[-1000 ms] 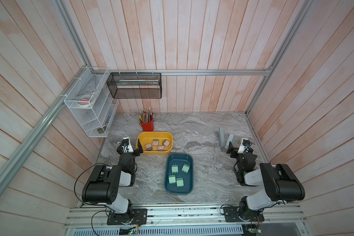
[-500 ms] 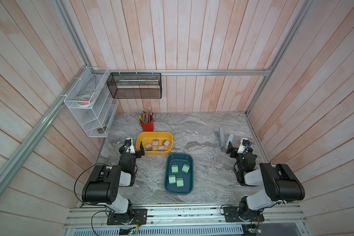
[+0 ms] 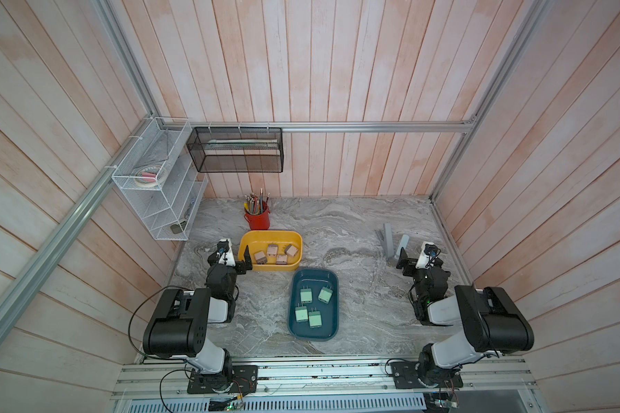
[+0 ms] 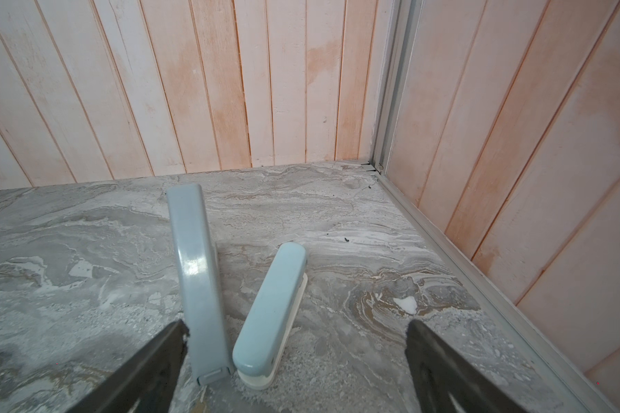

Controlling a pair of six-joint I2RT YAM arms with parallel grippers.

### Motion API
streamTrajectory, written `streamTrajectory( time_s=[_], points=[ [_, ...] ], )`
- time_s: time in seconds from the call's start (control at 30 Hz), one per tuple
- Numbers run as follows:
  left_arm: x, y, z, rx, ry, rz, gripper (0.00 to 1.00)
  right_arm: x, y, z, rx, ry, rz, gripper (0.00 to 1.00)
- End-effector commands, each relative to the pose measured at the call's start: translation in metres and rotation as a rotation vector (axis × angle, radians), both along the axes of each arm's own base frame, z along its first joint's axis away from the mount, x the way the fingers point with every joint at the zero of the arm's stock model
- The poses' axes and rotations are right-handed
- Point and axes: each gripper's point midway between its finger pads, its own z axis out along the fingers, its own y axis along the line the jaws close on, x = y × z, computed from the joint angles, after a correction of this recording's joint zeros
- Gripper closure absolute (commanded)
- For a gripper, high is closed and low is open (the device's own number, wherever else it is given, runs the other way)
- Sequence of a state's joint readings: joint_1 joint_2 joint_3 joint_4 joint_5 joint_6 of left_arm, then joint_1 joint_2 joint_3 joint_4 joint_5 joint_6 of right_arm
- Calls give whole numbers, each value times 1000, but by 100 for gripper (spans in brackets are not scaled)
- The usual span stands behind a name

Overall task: Place the plugs by color into the storage box
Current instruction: Reset both arms

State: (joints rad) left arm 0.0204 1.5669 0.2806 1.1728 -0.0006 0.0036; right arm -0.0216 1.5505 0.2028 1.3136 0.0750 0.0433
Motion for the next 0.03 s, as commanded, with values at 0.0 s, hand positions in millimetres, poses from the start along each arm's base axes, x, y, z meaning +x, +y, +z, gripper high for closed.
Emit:
streamTrajectory(
  time_s=[0.0],
  points=[
    [-1, -6, -1, -9, 3, -37, 0, 3, 1, 6, -11, -24, 11, 2]
  ],
)
